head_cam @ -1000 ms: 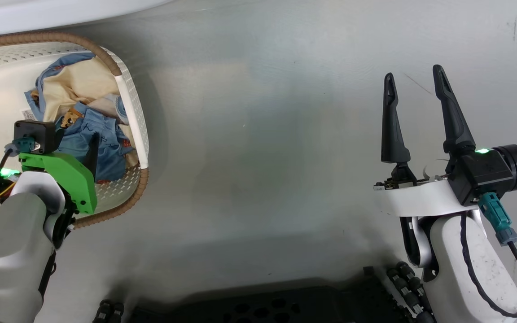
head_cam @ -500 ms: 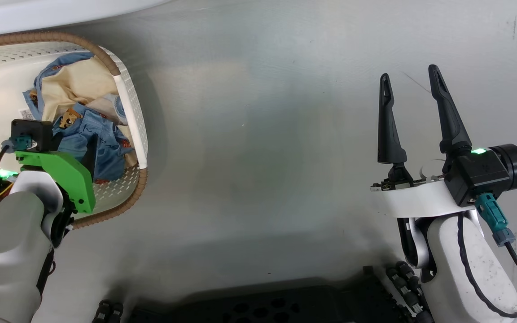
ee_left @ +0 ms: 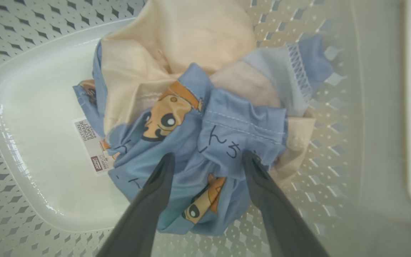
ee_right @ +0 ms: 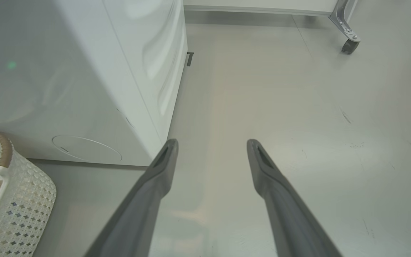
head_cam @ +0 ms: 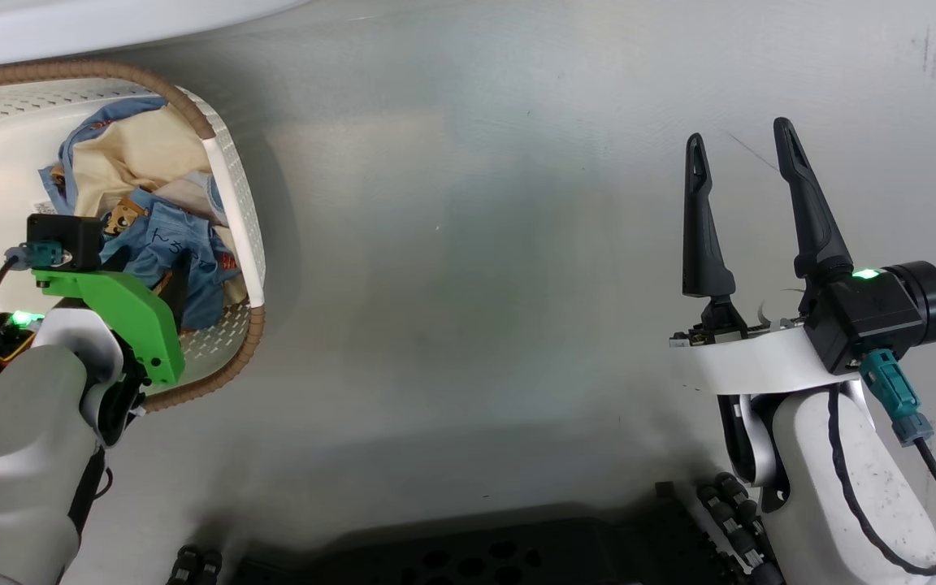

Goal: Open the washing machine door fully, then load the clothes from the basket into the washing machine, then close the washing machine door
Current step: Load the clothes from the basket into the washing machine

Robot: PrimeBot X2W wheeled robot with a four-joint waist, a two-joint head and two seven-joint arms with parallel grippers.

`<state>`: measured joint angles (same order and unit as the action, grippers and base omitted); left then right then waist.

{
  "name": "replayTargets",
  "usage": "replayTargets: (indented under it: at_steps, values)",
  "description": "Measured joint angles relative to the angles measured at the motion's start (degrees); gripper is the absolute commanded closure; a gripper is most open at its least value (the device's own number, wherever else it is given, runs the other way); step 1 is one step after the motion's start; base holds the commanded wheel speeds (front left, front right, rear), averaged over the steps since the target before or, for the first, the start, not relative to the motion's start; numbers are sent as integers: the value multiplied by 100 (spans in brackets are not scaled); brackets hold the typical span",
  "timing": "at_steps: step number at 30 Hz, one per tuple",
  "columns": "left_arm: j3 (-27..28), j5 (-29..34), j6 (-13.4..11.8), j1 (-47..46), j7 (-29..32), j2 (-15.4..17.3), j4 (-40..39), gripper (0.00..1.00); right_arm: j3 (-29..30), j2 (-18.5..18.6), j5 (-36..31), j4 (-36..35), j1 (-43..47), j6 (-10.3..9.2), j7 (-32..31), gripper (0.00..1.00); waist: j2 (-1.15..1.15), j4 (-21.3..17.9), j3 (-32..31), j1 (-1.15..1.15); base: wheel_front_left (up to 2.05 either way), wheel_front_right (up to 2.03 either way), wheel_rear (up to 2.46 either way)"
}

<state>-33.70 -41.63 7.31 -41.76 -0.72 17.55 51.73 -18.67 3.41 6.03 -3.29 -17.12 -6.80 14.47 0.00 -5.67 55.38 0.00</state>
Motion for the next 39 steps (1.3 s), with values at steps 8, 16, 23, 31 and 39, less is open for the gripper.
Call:
replayTargets:
  at_steps: [8,16,23,31,39]
  values:
    - [-236,-310,1,-38,174,14,-52,100,11,-1,11,0,-2,-40,0,0,0,-15,-11,0,0,0,0]
    - [-383,-483,1,-41,116,34,-89,100,136,-2,15,2,-10,-41,0,0,0,5,-126,0,0,0,0]
    - [-509,-703,1,-34,-107,77,-175,100,171,-3,15,25,-73,-41,0,0,0,63,-324,0,0,0,0]
    - [-565,-868,1,91,-504,89,-212,100,194,-2,12,159,-122,-41,1,0,0,163,-645,0,0,0,0]
    - [-634,-1048,1,337,-1114,83,-283,100,287,0,-5,313,-124,-41,0,0,0,281,-1068,-1,0,0,0]
